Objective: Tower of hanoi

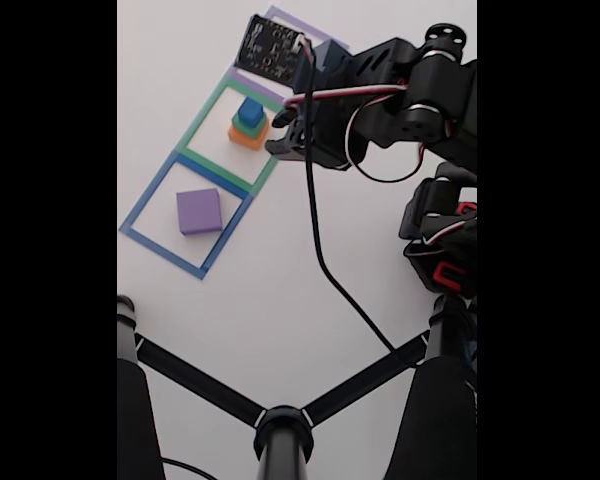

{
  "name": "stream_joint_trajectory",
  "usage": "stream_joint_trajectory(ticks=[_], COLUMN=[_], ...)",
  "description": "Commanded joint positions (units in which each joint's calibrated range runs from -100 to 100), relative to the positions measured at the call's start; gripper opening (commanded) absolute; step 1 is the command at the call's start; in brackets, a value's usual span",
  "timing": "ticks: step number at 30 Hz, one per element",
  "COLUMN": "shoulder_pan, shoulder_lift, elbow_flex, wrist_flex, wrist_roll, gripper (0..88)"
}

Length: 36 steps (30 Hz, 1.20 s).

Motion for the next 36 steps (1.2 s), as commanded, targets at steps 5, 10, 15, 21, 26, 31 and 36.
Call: stream_joint_trajectory(ticks=[5,10,15,21,26,31,36], shoulder_pan=[10.7,14.9,16.2,15.5,14.6,15.2,14.6], shoulder_lift=[-3.6,-6.4,-9.4,-12.4,-13.1,-12.3,-10.0], elbow_flex=[-14.4,-10.2,0.4,17.0,28.3,37.6,47.0], wrist_flex=[12.8,12.4,3.4,-12.7,-26.1,-39.3,-55.4], wrist_roll=[0.0,0.0,0.0,0.0,0.0,0.0,0.0], gripper=[3.7,12.5,20.8,27.1,28.5,30.9,31.4])
